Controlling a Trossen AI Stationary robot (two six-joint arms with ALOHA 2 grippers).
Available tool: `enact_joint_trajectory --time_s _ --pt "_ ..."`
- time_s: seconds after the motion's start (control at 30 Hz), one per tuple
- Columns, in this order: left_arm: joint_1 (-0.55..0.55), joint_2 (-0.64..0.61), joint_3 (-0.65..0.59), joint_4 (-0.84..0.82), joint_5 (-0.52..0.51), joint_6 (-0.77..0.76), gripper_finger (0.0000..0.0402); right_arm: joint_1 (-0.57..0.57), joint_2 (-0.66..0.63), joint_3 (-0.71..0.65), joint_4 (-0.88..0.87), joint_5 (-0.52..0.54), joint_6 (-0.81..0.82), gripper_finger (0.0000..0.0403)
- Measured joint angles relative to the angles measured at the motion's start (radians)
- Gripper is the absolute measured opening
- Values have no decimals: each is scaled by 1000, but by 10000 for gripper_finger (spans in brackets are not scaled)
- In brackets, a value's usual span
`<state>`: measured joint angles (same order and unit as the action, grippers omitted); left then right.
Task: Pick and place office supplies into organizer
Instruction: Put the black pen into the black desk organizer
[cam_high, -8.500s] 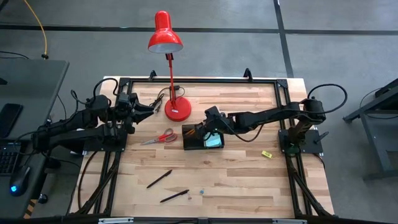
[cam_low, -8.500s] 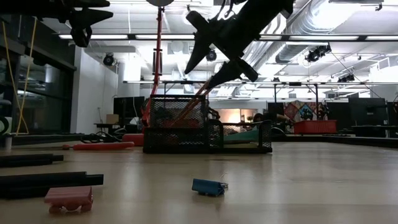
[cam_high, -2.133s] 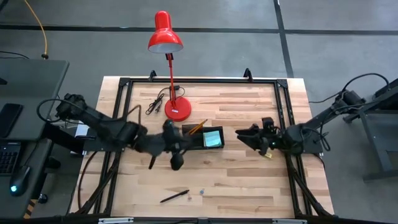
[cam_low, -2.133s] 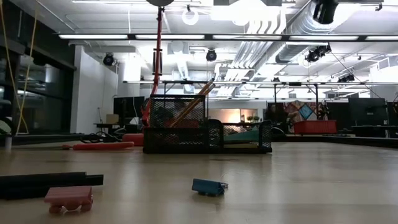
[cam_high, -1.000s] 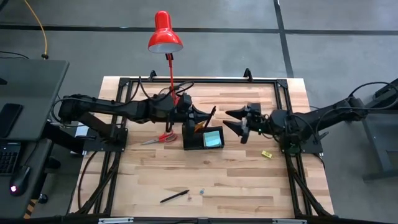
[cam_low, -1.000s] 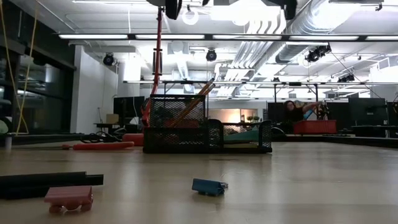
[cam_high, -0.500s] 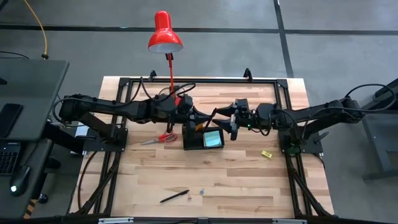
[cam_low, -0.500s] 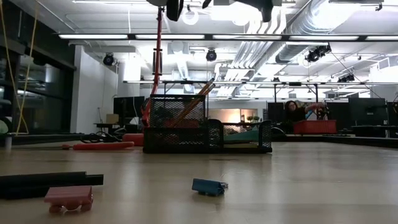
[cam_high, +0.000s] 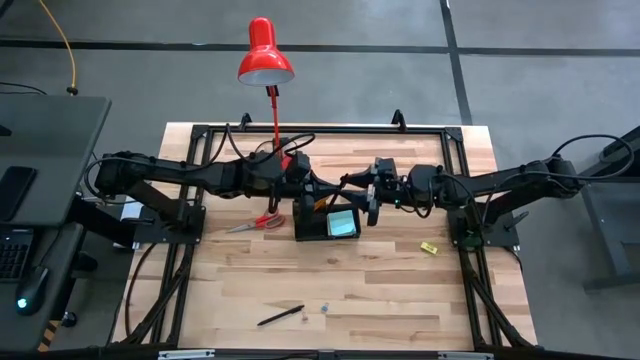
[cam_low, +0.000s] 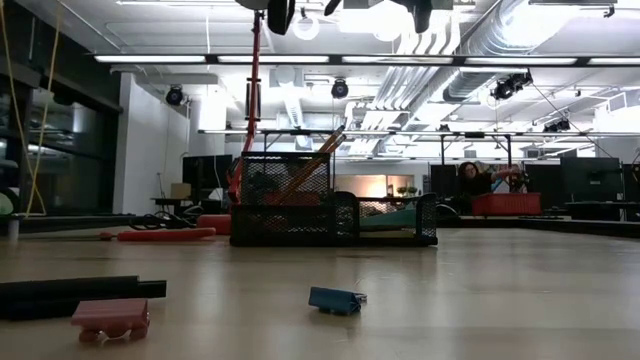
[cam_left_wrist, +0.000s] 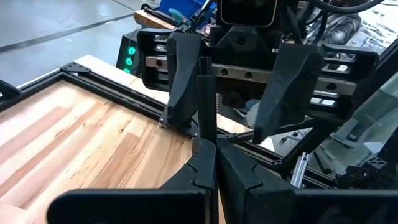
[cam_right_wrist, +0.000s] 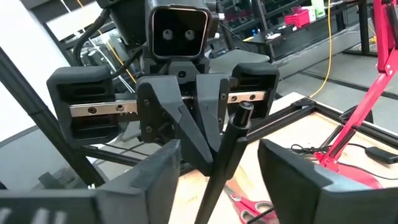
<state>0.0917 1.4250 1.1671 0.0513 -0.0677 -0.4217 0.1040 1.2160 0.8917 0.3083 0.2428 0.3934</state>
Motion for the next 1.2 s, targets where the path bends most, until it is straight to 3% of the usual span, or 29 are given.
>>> enact_joint_trajectory --time_s 0.47,0.7,0.93,1.1,1.2 --pt "0 0 0 -3 5 10 0 -7 0 0 -1 -18 -10 10" --pt "1 -2 2 -62 -5 25 3 -26 1 -1 -15 -12 21 5" --pt "-1 -19 -9 -166 8 -9 40 -26 0 -1 -35 2 32 2" --pt "0 -99 -127 -74 -10 -31 63 -27 0 0 -54 10 37 1" --pt "0 -185 -243 -20 -72 -66 66 -28 0 0 -87 15 46 1"
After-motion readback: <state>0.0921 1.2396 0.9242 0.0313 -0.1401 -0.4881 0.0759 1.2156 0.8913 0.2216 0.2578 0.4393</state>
